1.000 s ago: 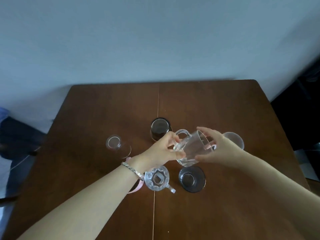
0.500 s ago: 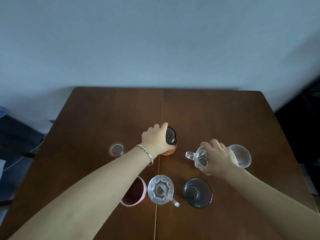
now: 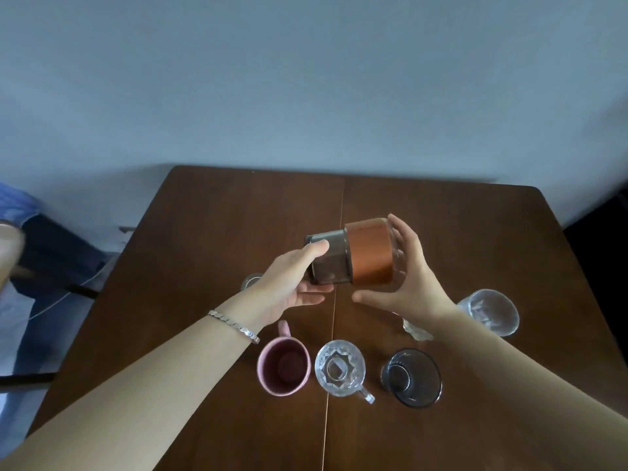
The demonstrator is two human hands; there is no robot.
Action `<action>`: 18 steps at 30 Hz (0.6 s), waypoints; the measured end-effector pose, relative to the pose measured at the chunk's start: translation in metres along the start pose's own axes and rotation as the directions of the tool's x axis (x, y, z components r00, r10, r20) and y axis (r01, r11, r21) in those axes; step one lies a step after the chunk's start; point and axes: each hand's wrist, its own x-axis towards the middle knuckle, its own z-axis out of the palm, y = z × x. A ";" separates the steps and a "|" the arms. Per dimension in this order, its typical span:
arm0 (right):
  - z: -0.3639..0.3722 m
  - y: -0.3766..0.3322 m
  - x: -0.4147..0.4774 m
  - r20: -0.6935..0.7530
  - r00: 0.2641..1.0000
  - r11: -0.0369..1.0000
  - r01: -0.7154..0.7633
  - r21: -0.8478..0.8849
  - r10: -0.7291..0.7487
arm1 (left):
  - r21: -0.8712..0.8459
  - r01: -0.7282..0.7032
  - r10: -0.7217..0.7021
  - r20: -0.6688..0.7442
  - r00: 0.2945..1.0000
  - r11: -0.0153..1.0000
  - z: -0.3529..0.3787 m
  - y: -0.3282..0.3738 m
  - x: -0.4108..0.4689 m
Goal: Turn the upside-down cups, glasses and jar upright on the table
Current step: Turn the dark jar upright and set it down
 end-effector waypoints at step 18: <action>0.043 0.015 0.017 0.031 0.965 0.412 -0.081 -0.907 0.259 | 0.983 -0.016 0.255 -0.031 0.967 0.181 -0.088 -0.052 0.029</action>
